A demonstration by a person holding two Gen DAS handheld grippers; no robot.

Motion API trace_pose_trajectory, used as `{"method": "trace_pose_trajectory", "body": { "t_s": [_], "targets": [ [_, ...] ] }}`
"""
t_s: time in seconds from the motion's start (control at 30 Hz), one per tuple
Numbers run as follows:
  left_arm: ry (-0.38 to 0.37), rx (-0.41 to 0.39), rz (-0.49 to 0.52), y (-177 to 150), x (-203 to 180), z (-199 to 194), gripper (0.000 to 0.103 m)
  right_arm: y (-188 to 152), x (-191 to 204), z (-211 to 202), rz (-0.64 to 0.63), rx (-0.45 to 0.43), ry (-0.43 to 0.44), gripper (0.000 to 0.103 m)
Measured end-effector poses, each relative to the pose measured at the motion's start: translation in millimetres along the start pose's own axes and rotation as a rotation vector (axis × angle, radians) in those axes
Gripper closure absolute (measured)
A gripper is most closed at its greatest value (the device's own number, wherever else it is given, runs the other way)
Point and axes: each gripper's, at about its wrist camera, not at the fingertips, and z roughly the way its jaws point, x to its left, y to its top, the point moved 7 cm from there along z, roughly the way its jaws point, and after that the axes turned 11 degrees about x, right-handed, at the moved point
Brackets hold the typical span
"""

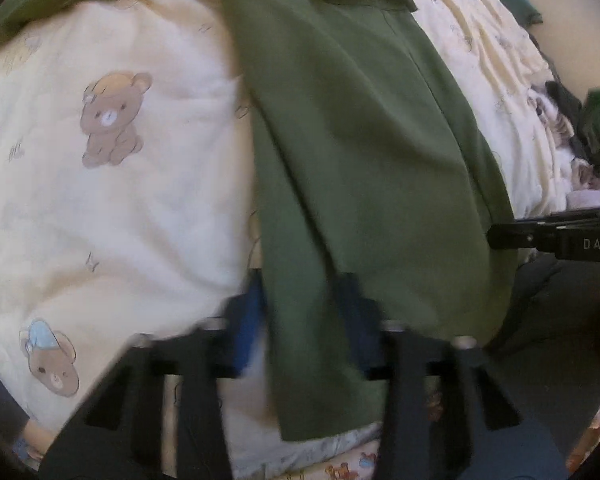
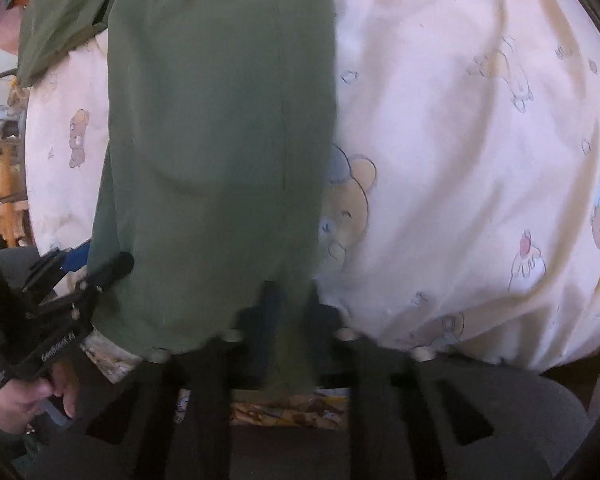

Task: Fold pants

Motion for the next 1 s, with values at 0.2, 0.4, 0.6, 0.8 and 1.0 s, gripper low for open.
{"method": "trace_pose_trajectory", "body": {
  "t_s": [0.2,0.4,0.6,0.8,1.0],
  "targets": [
    [-0.183,-0.049,-0.044,1,-1,-41,0.103,-14,20,-49,-0.086,-0.182,0.146,0.102],
    [-0.282,-0.159,-0.068,14,0,-108,0.103,-16,15,-112,-0.081,-0.377,0.376,0.102],
    [-0.295,-0.243,-0.118,71,19,-172,0.102,32,15,-175,-0.079,-0.486,0.458,0.102],
    [-0.248,-0.33,-0.13,171,22,-230,0.103,108,39,-239,-0.142,-0.594,0.453,0.102],
    [-0.115,-0.251,-0.189,289,44,-234,0.102,218,45,-272,-0.125,-0.593,0.44,0.102]
  ]
}}
